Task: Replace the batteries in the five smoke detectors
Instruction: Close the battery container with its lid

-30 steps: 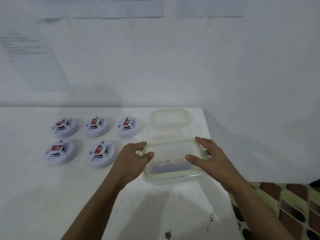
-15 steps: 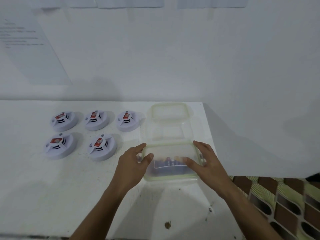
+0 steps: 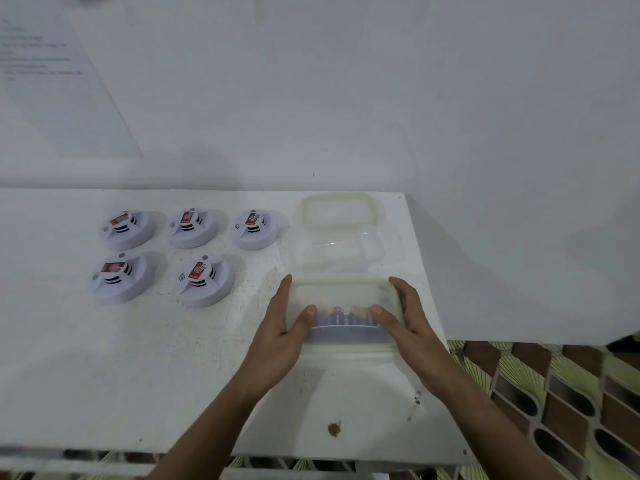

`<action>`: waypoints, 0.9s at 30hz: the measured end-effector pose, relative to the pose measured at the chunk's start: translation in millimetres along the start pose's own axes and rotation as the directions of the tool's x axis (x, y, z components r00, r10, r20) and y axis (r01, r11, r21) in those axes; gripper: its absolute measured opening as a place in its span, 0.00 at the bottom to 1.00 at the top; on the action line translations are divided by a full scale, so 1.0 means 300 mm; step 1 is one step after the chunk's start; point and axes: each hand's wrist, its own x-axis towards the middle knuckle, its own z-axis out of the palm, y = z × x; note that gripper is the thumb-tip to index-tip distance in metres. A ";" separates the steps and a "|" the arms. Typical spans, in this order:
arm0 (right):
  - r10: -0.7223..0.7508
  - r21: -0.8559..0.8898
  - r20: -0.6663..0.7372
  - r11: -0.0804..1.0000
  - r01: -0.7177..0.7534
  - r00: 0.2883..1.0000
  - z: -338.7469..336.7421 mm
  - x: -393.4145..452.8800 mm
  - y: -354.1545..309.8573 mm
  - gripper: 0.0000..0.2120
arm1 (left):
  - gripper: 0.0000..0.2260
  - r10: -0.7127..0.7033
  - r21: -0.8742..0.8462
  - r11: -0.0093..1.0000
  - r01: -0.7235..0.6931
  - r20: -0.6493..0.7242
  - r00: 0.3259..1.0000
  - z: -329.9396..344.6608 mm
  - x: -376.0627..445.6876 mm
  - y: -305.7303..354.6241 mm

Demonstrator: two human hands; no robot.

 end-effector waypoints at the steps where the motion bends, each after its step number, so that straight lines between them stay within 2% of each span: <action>1: 0.006 0.013 0.006 1.000 -0.006 1.000 0.001 -0.003 -0.002 0.31 | 0.29 0.002 -0.002 1.000 -0.002 0.001 1.000 0.002 -0.007 -0.006; 4: 0.014 0.029 0.047 0.999 -0.015 0.999 -0.003 -0.012 0.004 0.34 | 0.30 0.005 0.002 1.000 -0.005 0.014 1.000 0.003 -0.025 -0.015; 6: 0.028 0.056 0.081 0.998 -0.033 0.996 -0.011 -0.006 0.011 0.35 | 0.29 -0.009 -0.059 0.998 0.011 0.033 0.999 0.000 -0.028 -0.010; 8: 0.038 0.172 0.123 0.983 -0.059 0.992 -0.013 0.002 0.020 0.33 | 0.31 -0.018 -0.141 0.990 0.026 0.061 0.998 -0.004 -0.028 -0.004; 11: 0.030 0.352 0.141 0.933 -0.079 0.990 -0.011 0.011 0.029 0.32 | 0.40 -0.003 -0.167 0.986 0.021 0.103 0.995 -0.017 -0.022 -0.019; 14: 0.007 0.381 0.201 0.921 -0.085 0.980 -0.015 0.013 0.033 0.37 | 0.47 0.028 -0.180 0.984 0.005 0.182 0.983 -0.031 -0.015 -0.041; 16: -0.002 0.292 0.259 0.953 -0.077 0.966 -0.025 0.010 0.035 0.44 | 0.50 0.044 -0.199 0.980 0.004 0.236 0.971 -0.047 -0.009 -0.040; 19: -0.011 -0.063 0.325 0.997 0.034 0.946 -0.058 0.014 0.022 0.58 | 0.56 0.081 -0.077 0.995 -0.060 0.313 0.946 -0.070 0.010 -0.024; 21: 0.002 -0.264 0.343 0.960 0.095 0.939 -0.079 0.027 0.000 0.61 | 0.60 0.075 0.115 0.986 -0.119 0.332 0.940 -0.082 0.021 -0.005; 23: 0.004 -0.390 0.356 0.909 0.145 0.934 -0.096 0.050 -0.016 0.63 | 0.61 0.072 0.312 0.933 -0.181 0.330 0.941 -0.095 0.031 0.014; 27: 0.015 -0.538 0.404 0.813 0.224 0.915 -0.111 0.093 -0.045 0.67 | 0.60 0.138 0.464 0.814 -0.350 0.431 0.892 -0.117 0.071 0.047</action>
